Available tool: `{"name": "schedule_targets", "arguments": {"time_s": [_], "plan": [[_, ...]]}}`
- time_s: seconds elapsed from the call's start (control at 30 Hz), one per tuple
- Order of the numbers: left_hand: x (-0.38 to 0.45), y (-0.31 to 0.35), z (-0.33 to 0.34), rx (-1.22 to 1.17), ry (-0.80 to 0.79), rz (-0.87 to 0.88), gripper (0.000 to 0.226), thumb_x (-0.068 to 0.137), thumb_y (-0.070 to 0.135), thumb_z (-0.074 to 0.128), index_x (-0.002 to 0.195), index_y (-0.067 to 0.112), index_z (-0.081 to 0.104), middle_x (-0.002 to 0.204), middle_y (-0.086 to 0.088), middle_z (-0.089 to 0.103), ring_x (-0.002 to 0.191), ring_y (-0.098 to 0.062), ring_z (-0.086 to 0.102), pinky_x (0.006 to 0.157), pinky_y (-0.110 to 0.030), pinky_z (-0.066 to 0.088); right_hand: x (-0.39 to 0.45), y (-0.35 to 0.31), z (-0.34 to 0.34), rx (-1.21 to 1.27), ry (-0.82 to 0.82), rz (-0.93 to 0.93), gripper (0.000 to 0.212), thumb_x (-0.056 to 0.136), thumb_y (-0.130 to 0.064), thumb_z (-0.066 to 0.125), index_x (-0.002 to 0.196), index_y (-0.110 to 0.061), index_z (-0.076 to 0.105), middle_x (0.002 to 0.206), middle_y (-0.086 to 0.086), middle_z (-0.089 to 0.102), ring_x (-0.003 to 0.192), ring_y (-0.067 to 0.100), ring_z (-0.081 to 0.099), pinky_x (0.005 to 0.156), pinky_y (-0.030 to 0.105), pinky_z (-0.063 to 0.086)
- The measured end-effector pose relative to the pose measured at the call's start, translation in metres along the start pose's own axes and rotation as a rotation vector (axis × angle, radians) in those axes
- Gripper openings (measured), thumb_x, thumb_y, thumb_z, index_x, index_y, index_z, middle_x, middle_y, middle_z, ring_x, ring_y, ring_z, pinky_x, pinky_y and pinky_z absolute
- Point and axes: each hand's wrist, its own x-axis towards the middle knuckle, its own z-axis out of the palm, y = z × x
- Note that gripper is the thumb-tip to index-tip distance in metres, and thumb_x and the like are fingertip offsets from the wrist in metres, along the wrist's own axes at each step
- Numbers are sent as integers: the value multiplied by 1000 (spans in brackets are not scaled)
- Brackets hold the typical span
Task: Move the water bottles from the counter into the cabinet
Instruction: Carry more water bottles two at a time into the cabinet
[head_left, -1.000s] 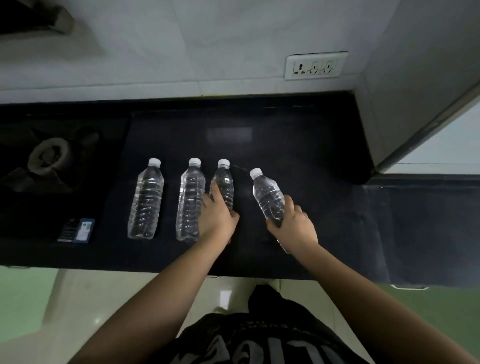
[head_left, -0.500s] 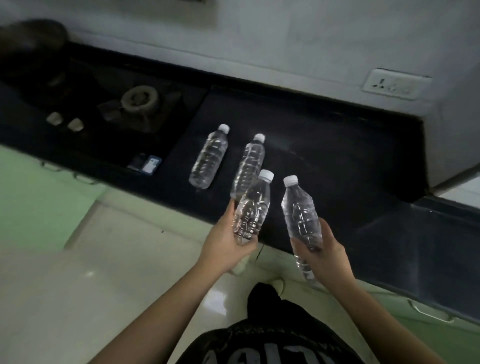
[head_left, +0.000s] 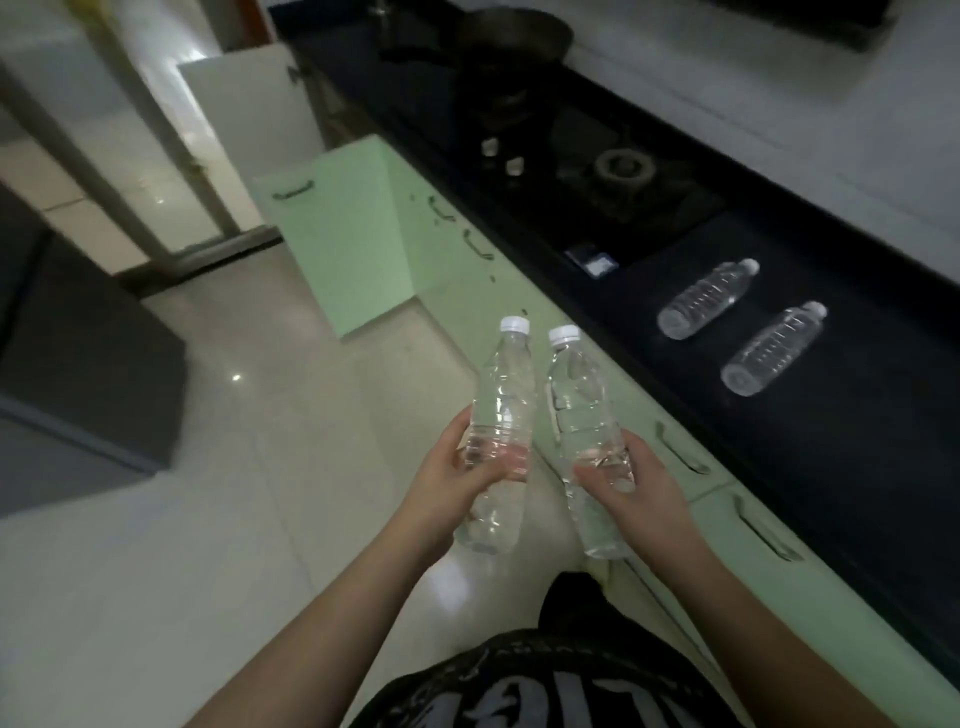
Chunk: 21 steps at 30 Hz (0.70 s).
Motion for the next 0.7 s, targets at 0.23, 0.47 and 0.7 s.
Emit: {"name": "schedule_targets", "arguments": {"time_s": [0.23,0.47,0.7], "plan": [[-34,6,-68,-152,220,-5,61,92,12,66,143,31,40,122,-10,66,100,-23,71,65,-39,60,18,-42,61,286,-349,-57,36,84,-34,70,119,-37,60,108,-3,72,96,16,71,72,33,58],[-10,7,-119,-91,459,-2,48,79,15,78,122,24,58,107,-10,72,92,-25,73,66,-46,61,70,-61,105,281,-463,-39,25,85,-34,68,107,-45,63,101,-13,72,86,15,73,62,19,54],[29,31,-167,-110,564,-2,40,85,6,72,119,24,62,104,-10,74,89,-27,73,62,-43,61,146,-94,150,259,-635,-12,44,73,-34,77,114,-38,61,109,-3,71,92,19,72,67,28,58]]}}
